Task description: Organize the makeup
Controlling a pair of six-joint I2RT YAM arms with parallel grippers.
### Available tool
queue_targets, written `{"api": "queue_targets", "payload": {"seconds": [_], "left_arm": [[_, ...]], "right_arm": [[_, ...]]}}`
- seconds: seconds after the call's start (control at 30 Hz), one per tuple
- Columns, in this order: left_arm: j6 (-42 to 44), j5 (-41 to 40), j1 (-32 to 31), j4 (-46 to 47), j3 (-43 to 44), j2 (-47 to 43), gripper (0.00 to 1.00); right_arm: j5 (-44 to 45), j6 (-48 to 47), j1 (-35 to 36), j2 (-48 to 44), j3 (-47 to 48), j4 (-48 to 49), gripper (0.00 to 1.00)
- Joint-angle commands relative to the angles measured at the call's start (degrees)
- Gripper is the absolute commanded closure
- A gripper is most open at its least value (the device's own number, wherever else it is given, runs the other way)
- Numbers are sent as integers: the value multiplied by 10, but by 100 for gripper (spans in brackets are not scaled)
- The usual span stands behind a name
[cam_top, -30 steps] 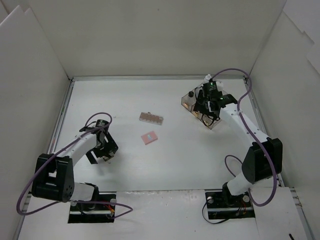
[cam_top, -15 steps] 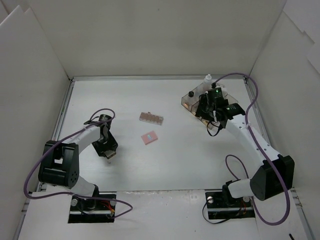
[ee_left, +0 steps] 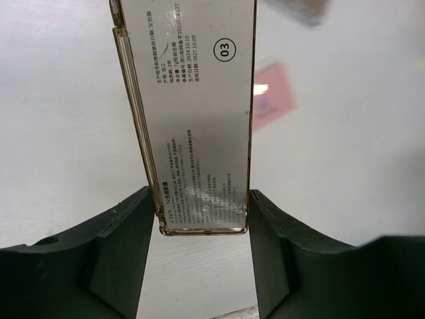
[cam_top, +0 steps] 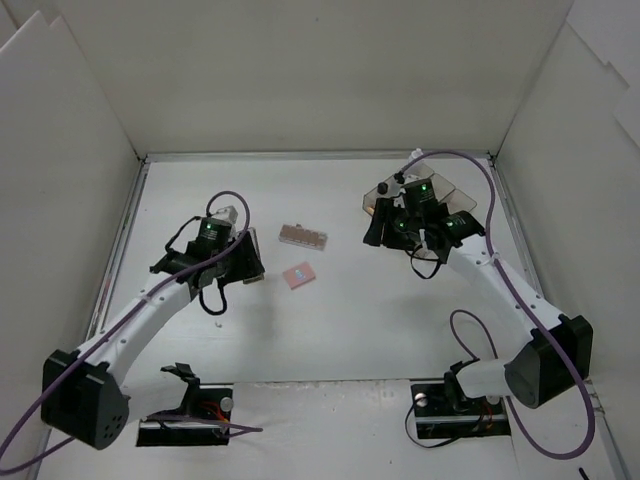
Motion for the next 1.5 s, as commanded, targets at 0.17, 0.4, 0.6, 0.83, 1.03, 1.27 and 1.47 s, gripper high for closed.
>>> {"api": "queue_targets", "payload": {"seconds": [0.17,0.4,0.6,0.83,1.03,1.27,1.47], "left_arm": [[91,120,-85,130,78,-53,100],[91,116,-130,137,109,-29,100],[82,122,-149,148,122,-20,100],[82,122,-166,148,134,-10,100],[80,115,-172,141,137,-4,100],[79,112,-177,148,139,-10,100],[84,107,-189,149,137,-14,100]], "right_arm": [[-98,20,58,-2,73,52,52],[-118,35,98,12,97,87,52],[-115,52,119,27,93,119,52],[-119,61,141,43,98,144,52],[-110,67,155,47,101,152,53],[-110,70,162,59,96,154,56],[-97,69,169,71,85,156,69]]}}
